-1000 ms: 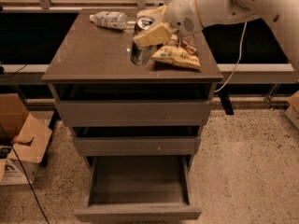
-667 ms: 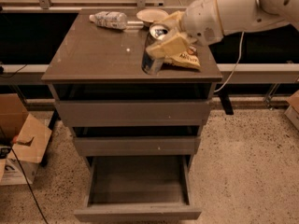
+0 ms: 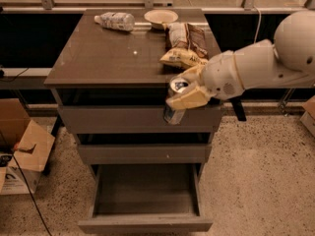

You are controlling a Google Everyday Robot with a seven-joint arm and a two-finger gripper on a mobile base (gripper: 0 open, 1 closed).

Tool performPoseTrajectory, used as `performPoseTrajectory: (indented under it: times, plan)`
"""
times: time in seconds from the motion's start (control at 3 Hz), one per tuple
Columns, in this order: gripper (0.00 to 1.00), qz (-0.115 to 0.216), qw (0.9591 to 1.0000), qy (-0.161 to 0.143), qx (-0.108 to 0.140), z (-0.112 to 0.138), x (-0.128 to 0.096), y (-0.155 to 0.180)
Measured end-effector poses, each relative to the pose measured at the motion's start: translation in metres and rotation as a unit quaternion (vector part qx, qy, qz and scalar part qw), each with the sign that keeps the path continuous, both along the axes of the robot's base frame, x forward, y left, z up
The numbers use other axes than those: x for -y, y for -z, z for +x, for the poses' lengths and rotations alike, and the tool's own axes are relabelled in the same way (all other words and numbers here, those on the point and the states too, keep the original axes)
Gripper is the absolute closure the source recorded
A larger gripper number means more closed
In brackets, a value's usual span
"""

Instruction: Place redbull can into bottom drawer

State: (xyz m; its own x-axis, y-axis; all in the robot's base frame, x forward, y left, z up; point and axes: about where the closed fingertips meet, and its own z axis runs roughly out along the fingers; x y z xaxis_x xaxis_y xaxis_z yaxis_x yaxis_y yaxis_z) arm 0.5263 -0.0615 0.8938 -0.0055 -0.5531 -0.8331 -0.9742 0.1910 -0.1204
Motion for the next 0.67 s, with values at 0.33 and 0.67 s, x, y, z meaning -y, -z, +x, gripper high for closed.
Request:
performPoseTrajectory:
  times: [0.33,0.67]
  plan:
    - [1.0,-0.009,0.9992,0.015,-0.036,-0.004,-0.011,0.045]
    - [1.0,-0.009,0.9948,0.047,-0.089,0.0,-0.039,0.104]
